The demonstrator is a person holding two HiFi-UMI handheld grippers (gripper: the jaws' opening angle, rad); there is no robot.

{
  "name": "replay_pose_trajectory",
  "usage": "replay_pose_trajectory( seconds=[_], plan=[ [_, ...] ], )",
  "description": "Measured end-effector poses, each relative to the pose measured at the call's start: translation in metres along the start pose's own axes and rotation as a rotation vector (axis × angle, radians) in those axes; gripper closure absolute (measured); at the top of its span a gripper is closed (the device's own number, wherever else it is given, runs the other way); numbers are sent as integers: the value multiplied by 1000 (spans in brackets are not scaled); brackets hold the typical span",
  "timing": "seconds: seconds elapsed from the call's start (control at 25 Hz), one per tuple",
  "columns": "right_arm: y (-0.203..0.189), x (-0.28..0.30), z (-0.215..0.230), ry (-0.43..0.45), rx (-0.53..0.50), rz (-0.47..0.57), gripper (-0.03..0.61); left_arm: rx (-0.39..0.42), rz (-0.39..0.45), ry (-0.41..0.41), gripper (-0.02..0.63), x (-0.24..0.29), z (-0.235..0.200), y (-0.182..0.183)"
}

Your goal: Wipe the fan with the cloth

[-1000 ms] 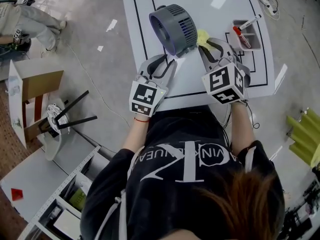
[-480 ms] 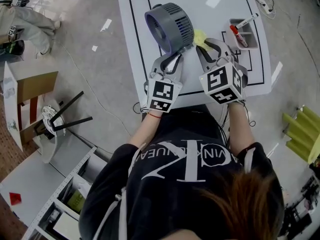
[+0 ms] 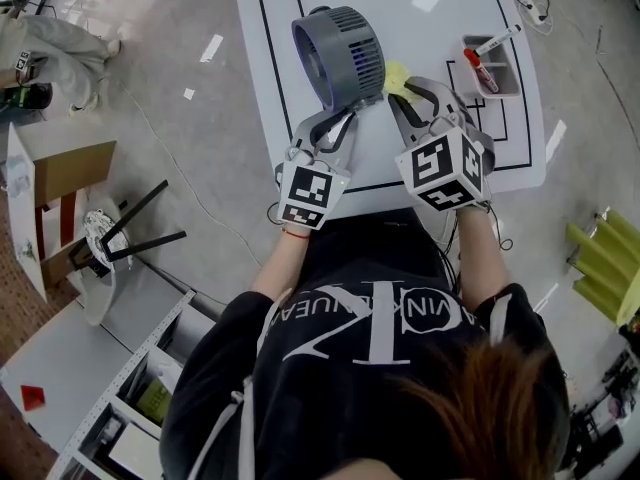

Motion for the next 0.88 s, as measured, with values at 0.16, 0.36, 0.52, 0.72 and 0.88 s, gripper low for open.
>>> replay_pose_trajectory(
  seconds=[0.16, 0.36, 0.52, 0.72, 0.88],
  plan=[
    [7, 2, -2, 1, -2, 23, 499, -7, -14, -49, 572, -14, -8, -4],
    [22, 5, -8, 13, -18, 53, 499, -3, -33, -92, 569, -34, -21, -8],
    [32, 8, -10, 21, -34, 86, 499, 4, -45, -118, 566, -40, -27, -9],
    [41, 12, 4, -11, -69, 114, 499, 5, -47, -127, 563, -38, -27, -8],
    [46, 22, 16, -24, -142, 119, 500, 6, -49, -130, 560, -38, -27, -8]
  ],
)
Point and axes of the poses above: the fingertips, and each gripper's own axes: x forward along the fingers, z to its right, y out of its top, the point moved 1 cm from there along -x, backward along the fingers, and after that the axes turned 13 degrees about z, right-handed, at the moved point
